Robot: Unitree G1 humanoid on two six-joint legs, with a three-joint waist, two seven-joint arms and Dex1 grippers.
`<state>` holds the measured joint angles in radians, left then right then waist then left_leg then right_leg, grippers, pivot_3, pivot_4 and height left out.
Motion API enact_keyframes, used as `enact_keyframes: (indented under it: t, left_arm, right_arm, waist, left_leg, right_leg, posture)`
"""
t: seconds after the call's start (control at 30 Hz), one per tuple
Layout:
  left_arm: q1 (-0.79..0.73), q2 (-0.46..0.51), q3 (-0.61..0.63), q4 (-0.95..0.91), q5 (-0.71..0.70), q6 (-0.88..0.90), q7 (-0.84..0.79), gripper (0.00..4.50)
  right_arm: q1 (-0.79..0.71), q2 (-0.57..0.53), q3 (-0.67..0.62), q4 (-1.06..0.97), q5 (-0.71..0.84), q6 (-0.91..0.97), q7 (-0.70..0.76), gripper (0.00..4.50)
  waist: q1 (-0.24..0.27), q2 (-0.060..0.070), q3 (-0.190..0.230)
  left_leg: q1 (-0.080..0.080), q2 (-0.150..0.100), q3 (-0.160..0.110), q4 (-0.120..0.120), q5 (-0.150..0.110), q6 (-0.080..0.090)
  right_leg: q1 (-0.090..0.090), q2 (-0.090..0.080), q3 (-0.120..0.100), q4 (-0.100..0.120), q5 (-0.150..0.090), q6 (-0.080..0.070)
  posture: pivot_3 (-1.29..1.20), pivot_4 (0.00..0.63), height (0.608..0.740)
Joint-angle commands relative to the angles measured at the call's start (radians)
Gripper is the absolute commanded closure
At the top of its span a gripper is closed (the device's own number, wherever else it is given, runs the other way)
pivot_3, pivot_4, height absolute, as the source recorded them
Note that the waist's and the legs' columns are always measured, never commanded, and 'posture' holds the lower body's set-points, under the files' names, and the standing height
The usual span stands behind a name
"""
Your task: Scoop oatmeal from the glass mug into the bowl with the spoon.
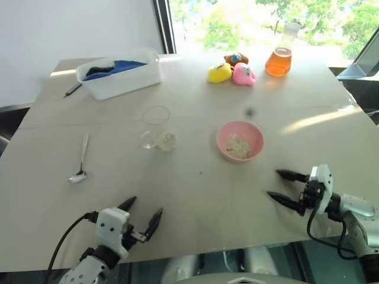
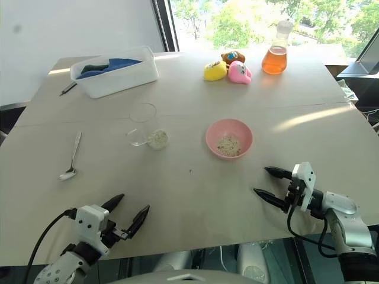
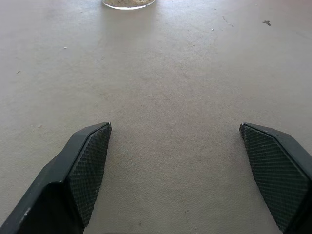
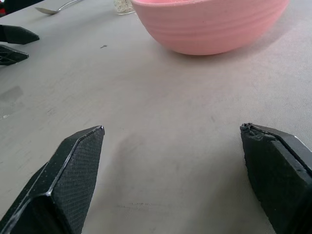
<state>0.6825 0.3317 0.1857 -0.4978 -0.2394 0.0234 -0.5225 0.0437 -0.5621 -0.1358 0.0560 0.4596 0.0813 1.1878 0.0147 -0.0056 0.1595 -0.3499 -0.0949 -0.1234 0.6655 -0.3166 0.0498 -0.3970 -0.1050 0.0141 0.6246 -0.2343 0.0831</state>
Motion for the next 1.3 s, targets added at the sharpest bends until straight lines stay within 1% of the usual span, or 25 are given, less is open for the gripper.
enact_keyframes:
  t: [0.03,0.73,0.9,1.03,1.1,1.3]
  left_arm:
    - [0.001,0.004,0.003,-0.007,-0.015,-0.004,-0.004,0.06]
    - [-0.029,0.002,0.001,0.010,-0.023,-0.005,-0.007,0.06]
    - [-0.035,-0.013,0.005,0.001,-0.052,0.041,0.014,0.06]
    - [-0.080,-0.025,0.054,-0.015,-0.105,0.112,0.072,0.06]
    - [-0.093,-0.018,0.079,-0.028,-0.093,0.161,0.115,0.06]
    - [-0.087,-0.024,0.125,-0.082,-0.133,0.172,0.124,0.06]
  right_arm:
    - [0.014,-0.005,0.011,0.002,-0.006,0.005,-0.005,0.01]
    - [-0.015,-0.004,0.018,0.016,-0.008,0.003,-0.003,0.01]
    - [-0.024,-0.004,0.020,0.020,-0.003,0.006,0.002,0.01]
    - [-0.036,-0.005,0.022,0.029,-0.005,0.003,0.009,0.01]
    - [-0.047,-0.005,0.024,0.023,-0.001,-0.001,0.016,0.01]
    - [-0.077,-0.017,0.038,-0.072,0.054,0.047,0.049,0.01]
  waist:
    - [0.000,0.000,0.000]
    - [-0.001,0.000,0.000]
    - [-0.001,0.000,0.000]
    - [0.000,0.001,0.000]
    - [-0.001,0.001,0.000]
    - [-0.001,0.002,0.002]
  left_leg:
    - [0.000,0.000,0.000,0.000,0.000,0.000]
    - [0.000,0.000,0.000,0.000,0.002,-0.003]
    - [0.000,0.000,0.000,0.000,0.002,-0.003]
    - [0.000,0.000,0.000,0.001,0.002,-0.003]
    - [0.000,0.001,0.000,0.001,0.002,-0.003]
    - [-0.001,0.001,0.001,0.001,0.003,-0.003]
  right_leg:
    - [0.000,0.000,0.000,0.000,0.000,0.000]
    - [0.000,0.000,0.000,0.000,0.000,0.000]
    - [0.000,0.000,0.000,0.000,0.000,0.000]
    - [0.000,0.001,0.000,0.001,0.000,0.000]
    - [0.000,0.001,0.000,0.001,0.000,0.000]
    - [-0.001,0.002,0.001,0.001,0.000,0.000]
  posture:
    - [0.00,0.150,0.740]
    - [0.00,0.150,0.740]
    - [0.00,0.150,0.740]
    - [0.00,0.150,0.740]
    - [0.00,0.150,0.740]
    - [0.00,0.150,0.740]
